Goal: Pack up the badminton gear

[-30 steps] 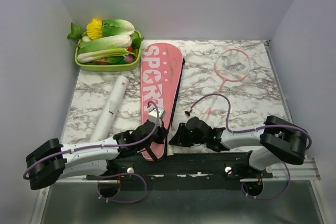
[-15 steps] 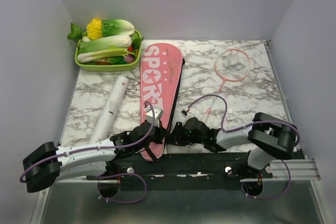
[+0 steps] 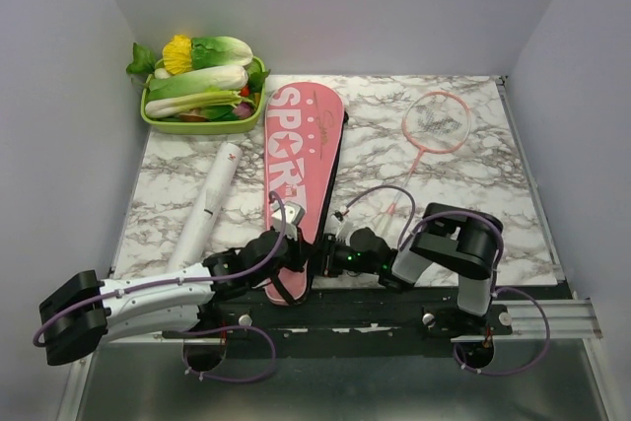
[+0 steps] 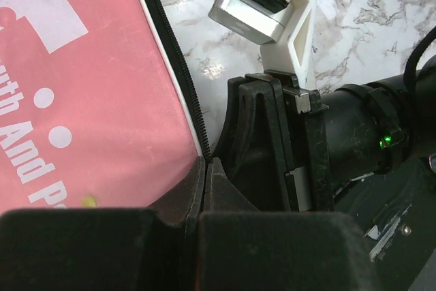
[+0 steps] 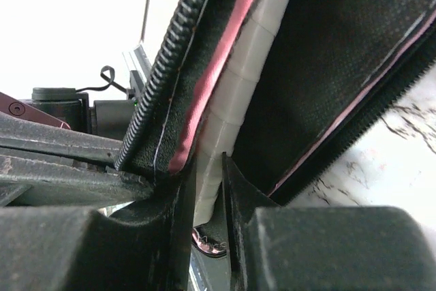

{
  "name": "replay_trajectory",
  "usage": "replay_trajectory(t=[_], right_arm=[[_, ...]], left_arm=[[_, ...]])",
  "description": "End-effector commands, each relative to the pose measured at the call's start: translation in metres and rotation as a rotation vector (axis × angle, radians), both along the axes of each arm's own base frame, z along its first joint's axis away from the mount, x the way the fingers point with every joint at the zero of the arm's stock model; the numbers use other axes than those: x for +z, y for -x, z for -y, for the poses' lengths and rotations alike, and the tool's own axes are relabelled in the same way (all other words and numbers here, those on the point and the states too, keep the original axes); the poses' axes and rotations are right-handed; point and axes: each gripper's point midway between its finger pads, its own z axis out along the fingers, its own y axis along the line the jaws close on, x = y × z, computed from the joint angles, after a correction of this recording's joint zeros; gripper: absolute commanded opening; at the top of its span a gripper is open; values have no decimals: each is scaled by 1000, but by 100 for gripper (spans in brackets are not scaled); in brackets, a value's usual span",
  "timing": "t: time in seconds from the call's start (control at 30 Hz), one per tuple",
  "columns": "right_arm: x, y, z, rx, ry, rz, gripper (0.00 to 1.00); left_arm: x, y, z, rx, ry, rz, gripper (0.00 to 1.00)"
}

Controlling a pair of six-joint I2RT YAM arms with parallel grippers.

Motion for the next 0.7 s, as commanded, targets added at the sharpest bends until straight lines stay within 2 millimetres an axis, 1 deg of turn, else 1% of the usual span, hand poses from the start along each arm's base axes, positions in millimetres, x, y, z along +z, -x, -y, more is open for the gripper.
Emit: replay_trajectory(t=[0.0,0.03,0.13,0.23,0.27,0.33,0.37,0.43,0.47,0.5,0.53,0.57,0.6,0.63,0.67], right_arm=[[45,0,-26,88,-208,133,31],[45,2,-29,101,-212,136,34],[42,3,-29,114,-203,150,40],[40,3,-24,111,-172,165,43],[37,1,-20,98,-157,165,44],[39,3,-11,83,-147,166,46],[35,3,-8,73,-125,159,46],[39,4,-1,63,-109,160,47],[30,4,4,55,-60,143,47],[28,3,8,49,-36,145,47],[34,3,11,40,-34,151,47],[24,2,19,22,25,134,48],[23,2,23,15,44,134,49],[33,1,26,4,36,148,50],[23,1,34,-11,100,131,51]], left_arm=[[22,8,16,-52,121,2,0],[25,8,15,-50,126,8,0],[26,7,11,-40,112,10,0],[30,6,8,-32,120,19,0],[32,6,8,-28,120,21,0],[36,5,4,-18,118,28,0],[36,4,3,-14,114,34,0],[40,2,-3,6,105,47,0],[41,1,-5,11,102,52,0],[43,0,-6,18,100,60,0],[42,-1,-10,29,89,65,0],[42,-2,-12,34,82,70,0],[44,-2,-13,38,79,76,0],[45,-3,-15,45,78,82,0],[47,-4,-16,51,83,86,0]])
